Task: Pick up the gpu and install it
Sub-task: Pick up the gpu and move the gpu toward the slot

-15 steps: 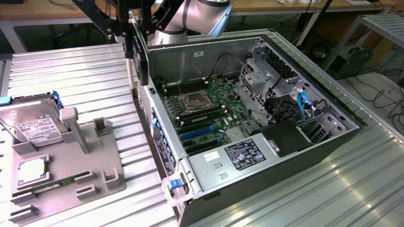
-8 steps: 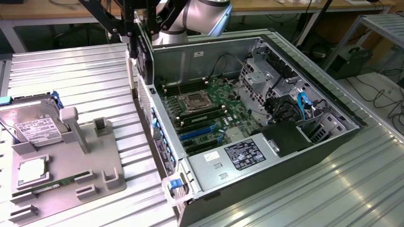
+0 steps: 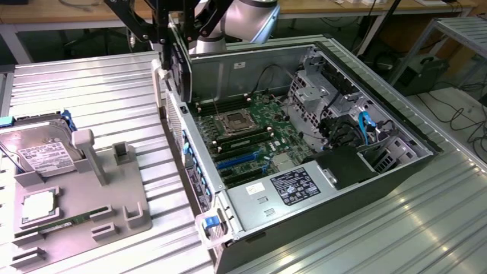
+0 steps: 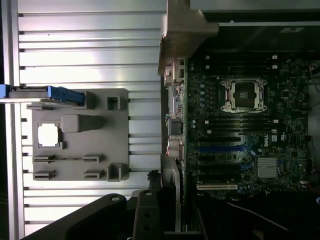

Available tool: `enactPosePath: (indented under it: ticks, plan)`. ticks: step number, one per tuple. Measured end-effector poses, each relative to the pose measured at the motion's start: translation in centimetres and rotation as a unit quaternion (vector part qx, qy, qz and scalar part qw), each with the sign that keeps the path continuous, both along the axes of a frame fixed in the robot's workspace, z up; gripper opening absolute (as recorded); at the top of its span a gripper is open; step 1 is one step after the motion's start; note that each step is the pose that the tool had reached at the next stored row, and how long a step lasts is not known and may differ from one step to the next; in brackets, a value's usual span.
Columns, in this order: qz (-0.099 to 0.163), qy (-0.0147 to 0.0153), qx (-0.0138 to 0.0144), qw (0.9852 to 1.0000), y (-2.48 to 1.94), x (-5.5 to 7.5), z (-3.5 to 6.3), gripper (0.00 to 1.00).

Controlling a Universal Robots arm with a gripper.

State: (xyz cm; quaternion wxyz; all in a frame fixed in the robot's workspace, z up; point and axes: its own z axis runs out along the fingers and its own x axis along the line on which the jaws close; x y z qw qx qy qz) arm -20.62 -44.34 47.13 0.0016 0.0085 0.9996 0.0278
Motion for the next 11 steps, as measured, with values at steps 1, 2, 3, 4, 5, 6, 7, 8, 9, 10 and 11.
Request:
enactPosePath:
  ticks: [1, 2, 3, 4, 5, 6, 7, 8, 9, 10, 11]
  plan:
    - [0.0, 0.0, -0.0001, 1.0, 0.0, 0.1, -0.01, 0.28]
    - [0.0, 0.0, -0.0001, 1.0, 0.0, 0.2, -0.02, 0.28]
    - [0.0, 0.0, -0.0002, 1.0, 0.0, 0.3, -0.03, 0.28]
    - [0.0, 0.0, -0.0002, 1.0, 0.0, 0.4, -0.05, 0.28]
    - [0.0, 0.0, -0.0002, 1.0, 0.0, 0.5, -0.06, 0.28]
    - [0.0, 0.0, -0.0002, 1.0, 0.0, 0.7, -0.07, 0.28]
    - [0.0, 0.0, -0.0002, 1.0, 0.0, 0.8, -0.08, 0.28]
    - [0.0, 0.0, -0.0002, 1.0, 0.0, 0.9, -0.09, 0.28]
    - [0.0, 0.0, -0.0003, 1.0, 0.0, 1.0, -0.09, 0.28]
    - [0.0, 0.0, -0.0003, 1.0, 0.0, 1.0, -0.11, 0.28]
    - [0.0, 0.0, -0.0003, 1.0, 0.0, 1.1, -0.11, 0.28]
